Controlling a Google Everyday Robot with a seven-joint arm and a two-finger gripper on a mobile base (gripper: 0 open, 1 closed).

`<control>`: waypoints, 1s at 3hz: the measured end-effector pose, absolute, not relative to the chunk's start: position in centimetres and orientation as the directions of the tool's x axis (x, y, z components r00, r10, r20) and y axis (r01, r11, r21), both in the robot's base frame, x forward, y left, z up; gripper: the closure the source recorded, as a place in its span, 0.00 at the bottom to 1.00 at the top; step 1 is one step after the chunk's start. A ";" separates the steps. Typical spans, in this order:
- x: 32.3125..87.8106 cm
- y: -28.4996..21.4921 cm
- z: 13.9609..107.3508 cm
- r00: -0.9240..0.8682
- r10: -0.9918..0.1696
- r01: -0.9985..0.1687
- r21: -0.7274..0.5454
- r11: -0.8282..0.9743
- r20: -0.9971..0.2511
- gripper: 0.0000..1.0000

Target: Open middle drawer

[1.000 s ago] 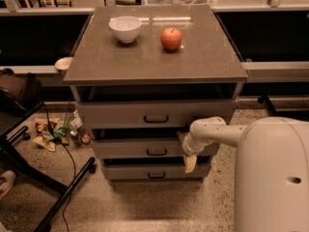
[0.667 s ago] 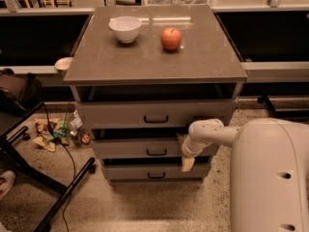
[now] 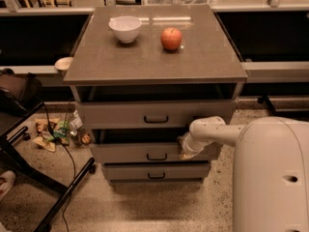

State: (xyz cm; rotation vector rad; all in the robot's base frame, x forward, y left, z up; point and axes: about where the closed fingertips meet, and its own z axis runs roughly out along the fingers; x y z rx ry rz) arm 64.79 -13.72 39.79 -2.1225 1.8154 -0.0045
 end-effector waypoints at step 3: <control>62.6 -13.9 41.3 0.164 -0.959 -0.956 -0.278 -0.096 -0.232 0.65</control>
Offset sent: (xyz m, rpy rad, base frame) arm -0.0708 -0.0075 0.0638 0.0796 -0.0577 -0.0872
